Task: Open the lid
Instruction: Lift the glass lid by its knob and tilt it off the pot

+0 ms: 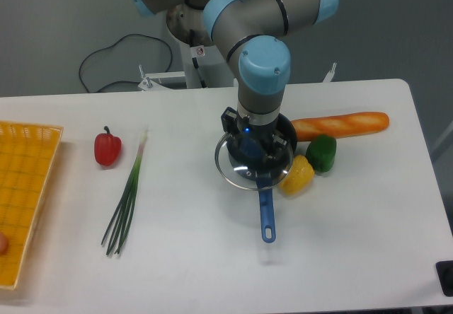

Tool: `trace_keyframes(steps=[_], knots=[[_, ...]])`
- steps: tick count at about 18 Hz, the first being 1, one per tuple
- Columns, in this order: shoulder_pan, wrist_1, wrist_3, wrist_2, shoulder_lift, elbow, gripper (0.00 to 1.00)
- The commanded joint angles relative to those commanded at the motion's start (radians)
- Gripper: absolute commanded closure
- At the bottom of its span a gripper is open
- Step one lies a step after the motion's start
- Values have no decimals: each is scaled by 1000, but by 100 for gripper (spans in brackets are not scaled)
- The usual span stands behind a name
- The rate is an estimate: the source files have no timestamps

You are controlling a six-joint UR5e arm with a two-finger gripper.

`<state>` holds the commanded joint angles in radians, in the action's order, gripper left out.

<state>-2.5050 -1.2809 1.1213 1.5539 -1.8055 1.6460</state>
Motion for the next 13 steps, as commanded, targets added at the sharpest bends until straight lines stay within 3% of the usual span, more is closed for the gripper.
trace_keyframes(steps=[5, 13], knots=[[22, 12, 118, 5, -17, -20, 36], [91, 11, 132, 6, -29, -52, 37]])
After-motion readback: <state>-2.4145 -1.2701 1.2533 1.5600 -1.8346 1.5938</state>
